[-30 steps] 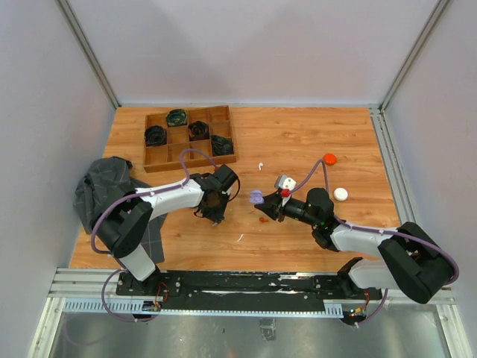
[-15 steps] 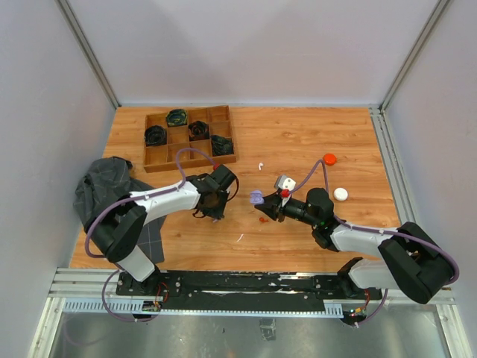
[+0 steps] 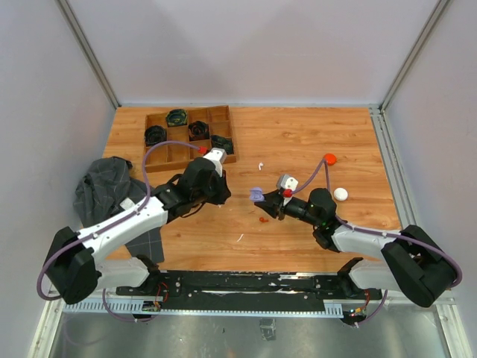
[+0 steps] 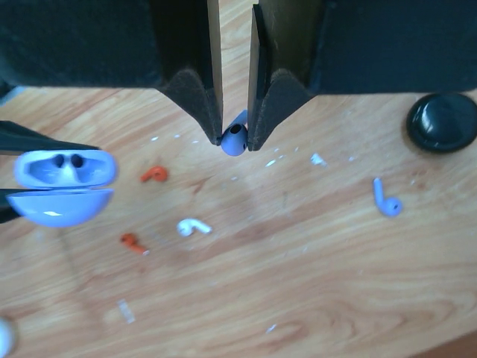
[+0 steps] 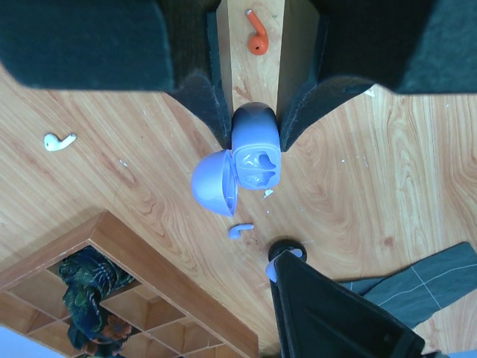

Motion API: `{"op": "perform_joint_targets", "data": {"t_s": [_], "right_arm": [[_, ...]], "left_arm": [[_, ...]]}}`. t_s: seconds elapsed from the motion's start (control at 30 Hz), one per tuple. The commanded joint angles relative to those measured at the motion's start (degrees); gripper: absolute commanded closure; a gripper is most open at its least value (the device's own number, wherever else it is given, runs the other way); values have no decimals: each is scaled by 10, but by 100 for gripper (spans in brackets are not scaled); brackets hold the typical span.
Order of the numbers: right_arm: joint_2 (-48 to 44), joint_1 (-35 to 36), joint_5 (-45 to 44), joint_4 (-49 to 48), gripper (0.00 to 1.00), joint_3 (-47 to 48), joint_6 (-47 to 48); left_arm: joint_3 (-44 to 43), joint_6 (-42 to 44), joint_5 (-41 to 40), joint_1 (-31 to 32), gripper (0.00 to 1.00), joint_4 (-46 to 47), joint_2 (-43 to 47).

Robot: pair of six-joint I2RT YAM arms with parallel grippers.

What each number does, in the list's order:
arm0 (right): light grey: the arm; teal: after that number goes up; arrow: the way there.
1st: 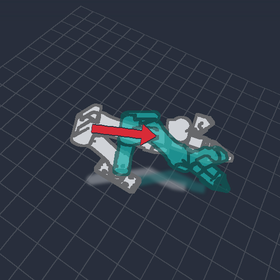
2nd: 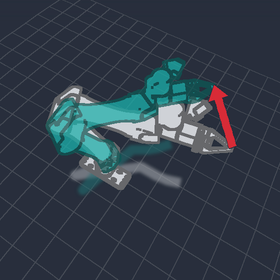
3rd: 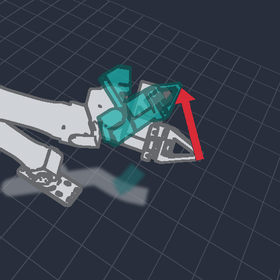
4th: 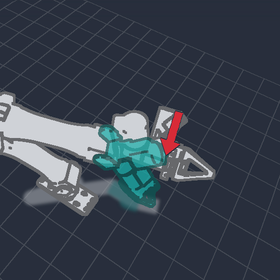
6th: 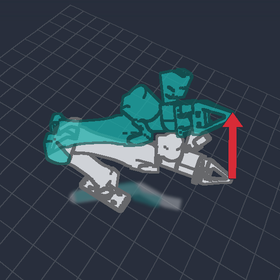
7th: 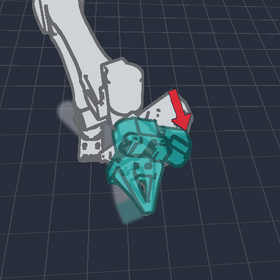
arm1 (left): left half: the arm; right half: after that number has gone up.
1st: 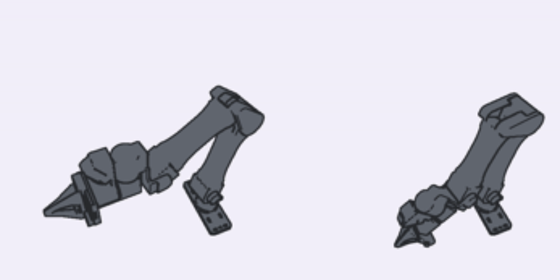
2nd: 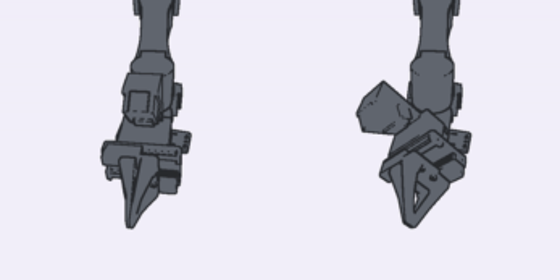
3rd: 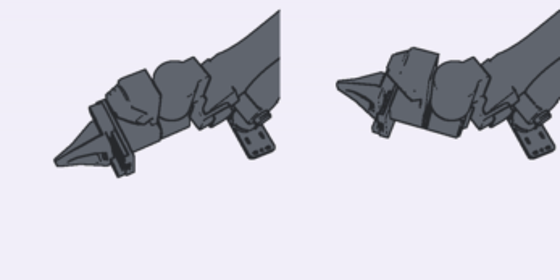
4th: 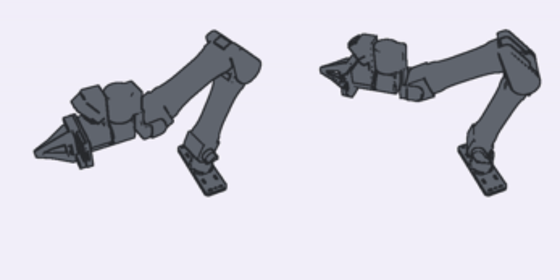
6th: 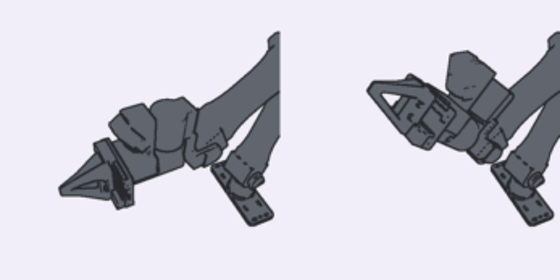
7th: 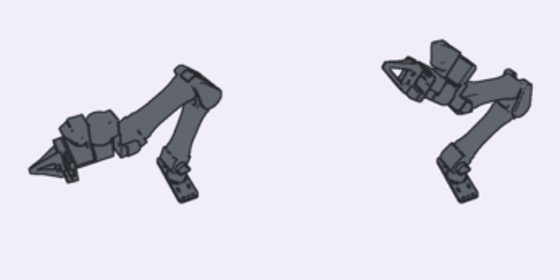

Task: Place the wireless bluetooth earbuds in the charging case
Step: Pick up the earbud from the center of the board, then place the earbud in the charging case.

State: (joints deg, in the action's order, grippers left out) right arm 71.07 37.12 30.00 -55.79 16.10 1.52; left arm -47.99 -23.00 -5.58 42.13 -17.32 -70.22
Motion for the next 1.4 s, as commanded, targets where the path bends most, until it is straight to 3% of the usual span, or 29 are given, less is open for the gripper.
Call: {"op": "perform_joint_targets", "data": {"t_s": [0.0,0.5,0.93,1.37], "right_arm": [[-16,9,14,-50,99,-1,1],[-21,10,59,-140,99,19,-55],[-7,10,80,-207,99,38,-90],[5,10,86,-249,98,37,-108]], "left_arm": [[32,-3,49,3,93,105,48],[128,-24,160,3,90,320,188],[166,-111,205,4,89,458,172],[188,-145,191,19,89,524,146]]}}
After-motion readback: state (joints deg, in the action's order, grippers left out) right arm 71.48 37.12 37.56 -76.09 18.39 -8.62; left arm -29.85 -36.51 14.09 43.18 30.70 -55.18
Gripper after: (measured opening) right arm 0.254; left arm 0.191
